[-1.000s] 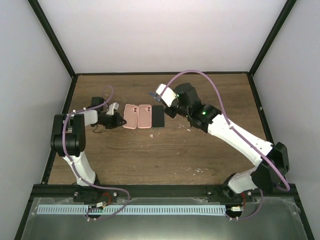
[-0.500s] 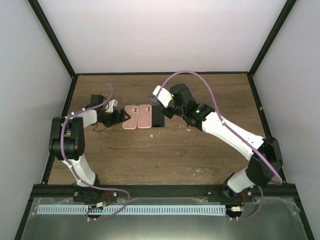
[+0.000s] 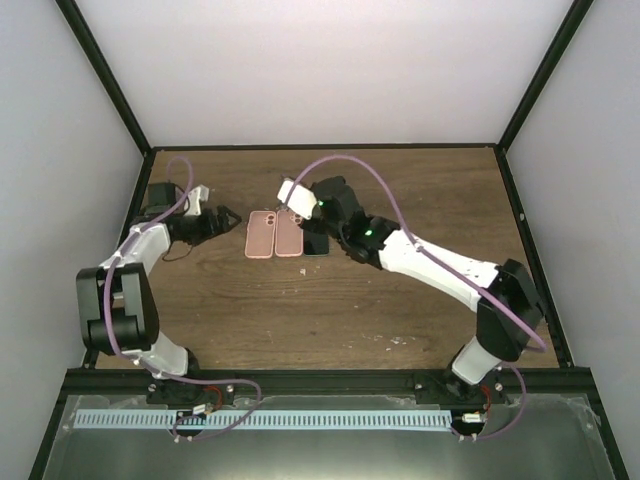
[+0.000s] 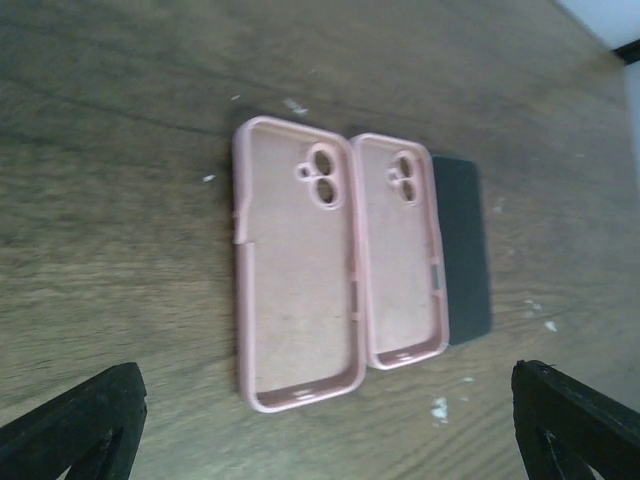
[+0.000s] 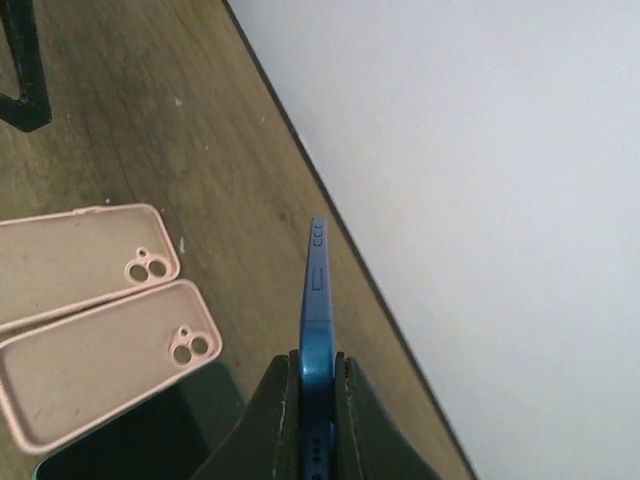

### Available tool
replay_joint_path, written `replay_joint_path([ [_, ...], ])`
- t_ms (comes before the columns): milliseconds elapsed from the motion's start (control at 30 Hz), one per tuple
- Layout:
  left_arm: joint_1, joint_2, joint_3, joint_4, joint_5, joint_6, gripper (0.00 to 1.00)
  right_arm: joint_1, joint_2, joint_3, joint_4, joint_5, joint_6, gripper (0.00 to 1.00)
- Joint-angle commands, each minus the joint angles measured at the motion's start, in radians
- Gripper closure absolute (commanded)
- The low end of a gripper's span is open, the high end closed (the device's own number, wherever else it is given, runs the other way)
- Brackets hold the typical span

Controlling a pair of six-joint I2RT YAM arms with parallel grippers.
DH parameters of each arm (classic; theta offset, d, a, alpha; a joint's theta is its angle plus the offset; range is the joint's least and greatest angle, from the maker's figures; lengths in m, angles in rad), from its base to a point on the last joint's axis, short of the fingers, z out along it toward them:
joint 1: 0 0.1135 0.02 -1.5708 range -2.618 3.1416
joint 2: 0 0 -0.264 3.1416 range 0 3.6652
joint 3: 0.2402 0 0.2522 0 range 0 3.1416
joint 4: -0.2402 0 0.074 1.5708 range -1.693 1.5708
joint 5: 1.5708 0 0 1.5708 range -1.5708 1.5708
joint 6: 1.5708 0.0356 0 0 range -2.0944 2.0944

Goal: Take the phone out of the phone case
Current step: Place the phone case at the center of the board, then place the phone at the center of the board.

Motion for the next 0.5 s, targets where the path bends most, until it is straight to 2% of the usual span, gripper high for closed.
replay_joint_path([
  [0, 0.021, -0.093, 0.035, -0.025, 0.123, -0.058, 0.0, 0.065, 0.037, 0.001, 0.269, 0.153, -0.189, 0.99],
  [200, 0.056, -0.199, 0.015, 0.103, 0.323, -0.285, 0.0, 0.132, 0.082, -0.085, 0.543, 0.244, -0.421, 0.99],
  [333, 0.056, -0.234, -0.063, 0.296, 0.434, -0.468, 0.0, 0.18, 0.115, -0.204, 0.832, 0.267, -0.637, 0.99],
  [467, 0.05, -0.265, -0.13, 0.459, 0.486, -0.611, 0.03, 0.224, 0.169, -0.26, 1.003, 0.292, -0.771, 0.99],
])
